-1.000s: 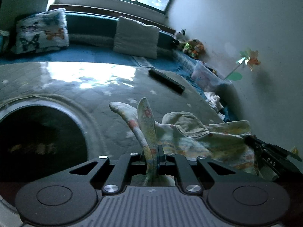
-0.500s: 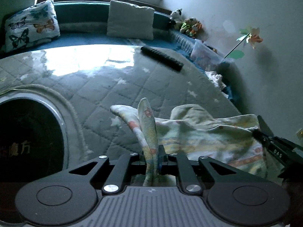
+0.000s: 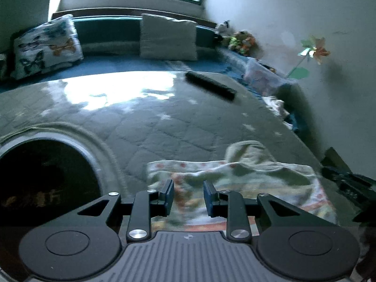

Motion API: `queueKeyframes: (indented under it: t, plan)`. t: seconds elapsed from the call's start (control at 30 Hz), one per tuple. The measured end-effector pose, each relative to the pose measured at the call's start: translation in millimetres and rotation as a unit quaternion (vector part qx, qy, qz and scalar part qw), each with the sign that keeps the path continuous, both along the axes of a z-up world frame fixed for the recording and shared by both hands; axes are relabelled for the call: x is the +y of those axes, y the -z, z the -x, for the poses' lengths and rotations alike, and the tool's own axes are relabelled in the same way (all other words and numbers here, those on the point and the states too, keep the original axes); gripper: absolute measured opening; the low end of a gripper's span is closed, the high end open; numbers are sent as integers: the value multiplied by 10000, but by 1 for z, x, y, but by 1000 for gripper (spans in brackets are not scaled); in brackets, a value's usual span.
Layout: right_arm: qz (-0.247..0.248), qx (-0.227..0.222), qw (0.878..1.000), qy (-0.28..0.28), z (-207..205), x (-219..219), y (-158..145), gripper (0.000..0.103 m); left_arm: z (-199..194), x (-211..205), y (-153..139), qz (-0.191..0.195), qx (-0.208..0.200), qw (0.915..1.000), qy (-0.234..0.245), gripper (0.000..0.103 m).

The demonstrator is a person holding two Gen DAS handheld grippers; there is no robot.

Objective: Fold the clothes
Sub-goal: 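Lay the folded shirt down on the table and open both tools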

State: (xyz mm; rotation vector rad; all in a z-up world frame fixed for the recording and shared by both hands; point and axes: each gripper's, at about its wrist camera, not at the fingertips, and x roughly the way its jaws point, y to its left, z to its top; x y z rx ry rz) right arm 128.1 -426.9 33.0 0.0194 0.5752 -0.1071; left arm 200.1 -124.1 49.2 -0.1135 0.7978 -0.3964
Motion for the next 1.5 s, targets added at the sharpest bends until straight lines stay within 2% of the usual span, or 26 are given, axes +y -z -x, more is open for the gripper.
queueKeyframes:
  t: [0.2, 0.47, 0.57, 0.8, 1.23, 1.5]
  plan:
    - [-359, 214, 9983, -417, -16, 18, 8, 10, -8, -28, 4, 115, 108, 9991, 389, 29]
    - [-620, 368, 9959, -546, -38, 29, 24, 11, -30, -59, 14, 236, 192, 9965, 779, 23]
    - [-657, 395, 9956, -531, -43, 29, 28, 12, -40, -67, 22, 256, 282, 9959, 822, 18]
    - [-674, 438, 9953, -532, -50, 30, 33, 12, -46, -71, 33, 282, 412, 9955, 805, 16]
    - [-493, 434, 9915, -1123, -7, 62, 11, 21, -17, -62, 16, 139, 181, 9965, 810, 17]
    - [-276, 495, 9887, -1387, 37, 85, 5, 21, 20, -49, 8, 26, 43, 9960, 897, 17]
